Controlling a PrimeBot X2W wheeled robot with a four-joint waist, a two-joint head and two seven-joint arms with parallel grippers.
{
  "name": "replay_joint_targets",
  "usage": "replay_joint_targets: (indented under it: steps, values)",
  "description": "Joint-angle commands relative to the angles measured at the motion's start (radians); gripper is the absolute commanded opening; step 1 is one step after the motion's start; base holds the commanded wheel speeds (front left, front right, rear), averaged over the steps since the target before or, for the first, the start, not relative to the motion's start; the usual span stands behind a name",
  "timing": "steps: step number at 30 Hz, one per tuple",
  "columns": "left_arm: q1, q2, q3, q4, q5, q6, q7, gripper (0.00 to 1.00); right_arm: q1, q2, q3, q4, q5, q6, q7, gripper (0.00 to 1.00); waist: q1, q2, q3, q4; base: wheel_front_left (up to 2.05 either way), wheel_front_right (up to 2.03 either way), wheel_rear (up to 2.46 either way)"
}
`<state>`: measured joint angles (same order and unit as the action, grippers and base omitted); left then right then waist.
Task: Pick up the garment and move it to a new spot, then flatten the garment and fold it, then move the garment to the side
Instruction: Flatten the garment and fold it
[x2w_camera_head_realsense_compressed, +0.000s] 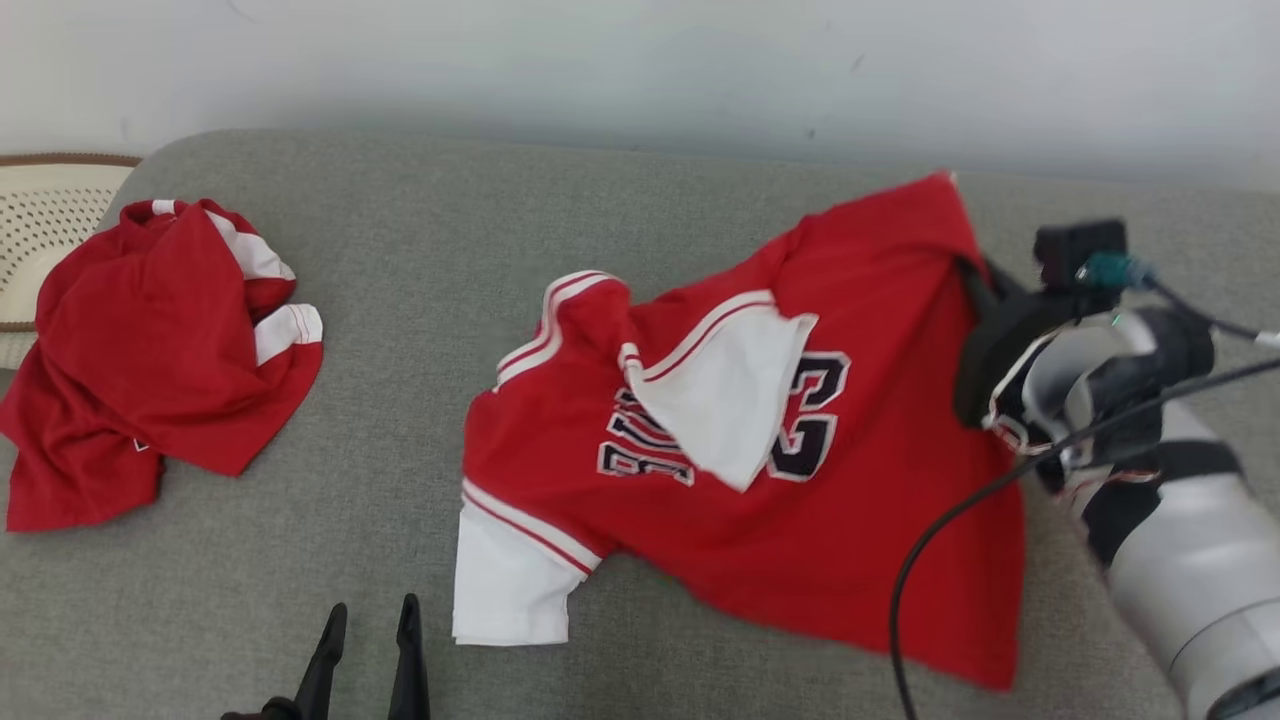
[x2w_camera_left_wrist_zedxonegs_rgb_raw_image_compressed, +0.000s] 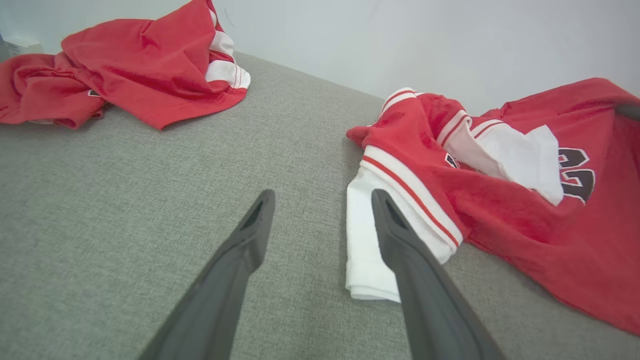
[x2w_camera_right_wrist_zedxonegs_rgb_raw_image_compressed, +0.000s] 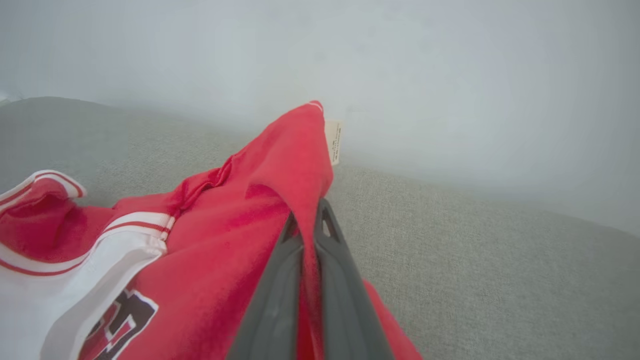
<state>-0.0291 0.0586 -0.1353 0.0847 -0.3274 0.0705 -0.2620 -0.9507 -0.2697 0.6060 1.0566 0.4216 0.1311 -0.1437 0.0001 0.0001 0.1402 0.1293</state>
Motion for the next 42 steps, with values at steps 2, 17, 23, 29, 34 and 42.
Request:
replay_joint_targets:
  steps: [2, 17, 23, 29, 34, 42]
  values:
    - [-0.014, -0.001, -0.005, 0.006, 0.006, -0.008, -0.003, 1.0, -0.063, -0.034, 0.023, 0.006, 0.0, -0.001, 0.014, 0.0, -0.0001, -0.0001, 0.013, 0.014, 0.0, 0.0, 0.0]
    - [-0.048, -0.005, -0.033, 0.031, 0.013, -0.021, -0.003, 1.0, -0.217, -0.103, 0.086, 0.127, 0.006, -0.001, 0.015, 0.27, -0.0001, -0.0001, 0.044, 0.08, 0.0, 0.0, 0.0]
    - [-0.041, -0.006, -0.026, 0.037, 0.013, -0.018, -0.003, 1.0, -0.206, -0.091, 0.087, 0.175, 0.0, -0.001, -0.027, 1.0, -0.0001, -0.0001, 0.029, 0.076, 0.0, 0.0, 0.0]
    - [-0.022, -0.006, -0.018, 0.031, 0.015, -0.014, -0.003, 1.0, -0.178, -0.077, 0.071, 0.185, 0.011, -0.001, -0.084, 1.0, -0.0001, -0.0001, 0.003, 0.045, 0.0, 0.0, 0.0]
    - [-0.006, -0.006, -0.004, 0.024, 0.017, -0.01, -0.003, 1.0, -0.121, -0.063, 0.044, 0.122, 0.053, -0.001, -0.117, 1.0, -0.0001, -0.0001, -0.021, 0.012, 0.0, 0.0, 0.0]
    - [0.016, -0.005, 0.008, 0.005, 0.024, -0.001, -0.003, 1.0, 0.059, -0.092, -0.052, -0.16, 0.056, -0.001, -0.121, 1.0, -0.0001, -0.0001, -0.043, -0.032, 0.0, 0.0, 0.0]
